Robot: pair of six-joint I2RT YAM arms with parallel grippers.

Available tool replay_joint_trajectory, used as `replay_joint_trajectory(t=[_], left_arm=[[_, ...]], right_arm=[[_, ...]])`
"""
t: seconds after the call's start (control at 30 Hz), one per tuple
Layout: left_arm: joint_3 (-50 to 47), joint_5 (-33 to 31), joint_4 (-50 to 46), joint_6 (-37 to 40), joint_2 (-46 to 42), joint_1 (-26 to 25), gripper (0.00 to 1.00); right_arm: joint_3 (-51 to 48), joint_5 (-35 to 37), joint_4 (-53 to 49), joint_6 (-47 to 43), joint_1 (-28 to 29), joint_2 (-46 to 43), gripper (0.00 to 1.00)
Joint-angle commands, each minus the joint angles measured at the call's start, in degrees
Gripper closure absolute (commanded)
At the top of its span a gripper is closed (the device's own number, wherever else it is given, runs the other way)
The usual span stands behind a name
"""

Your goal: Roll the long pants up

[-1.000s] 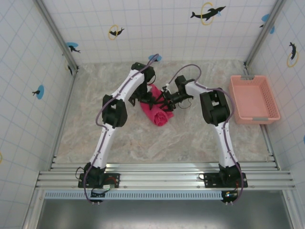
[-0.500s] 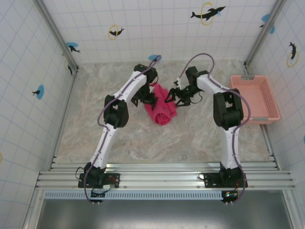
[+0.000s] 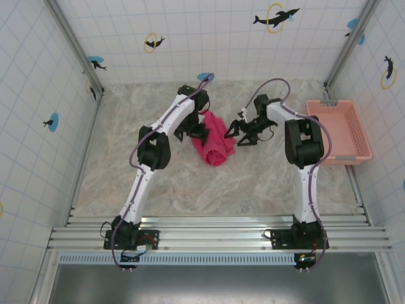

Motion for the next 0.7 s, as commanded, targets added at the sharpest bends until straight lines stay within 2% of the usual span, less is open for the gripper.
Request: replay_joint_trajectory(t=[0.0, 0.23, 0.33, 0.37, 0.5, 0.57, 0.67], left_arm=[[-3.25, -4.79, 4.6, -1.17, 5.63, -0.37, 0.03], [-4.85, -4.16, 5.53, -1.14, 4.69, -0.46, 0.02], [-5.18, -3.47, 5.93, -1.44, 4.59, -0.37, 0.03], [-5.24, -3.14, 6.0, -1.52, 4.57, -0.35, 0.03], [-5.88, -2.23, 6.48, -1.71, 4.03, -0.38, 0.02], [-6.36, -1.94, 6.83, -1.66, 3.59, -0.33, 0.02], [-6.48, -1.79, 7.01, -1.51, 2.55, -0.37, 0.02]], right_arm=[[1.23, -2.09, 0.87, -0.4, 2.68, 5.11, 0.01], [1.57, -4.68, 0.13, -0.16, 8.18, 6.91, 0.02], [1.3, -4.33, -0.05, 0.09, 10.66, 6.79, 0.08], [1.26, -4.34, -0.22, 0.08, 11.26, 6.89, 0.12], [2.34, -4.03, -0.7, -0.16, 13.55, 7.63, 0.47], [3.08, -2.91, -0.77, -0.29, 14.07, 7.63, 0.6], [4.68, -0.88, -0.7, -0.51, 14.24, 6.75, 0.9]])
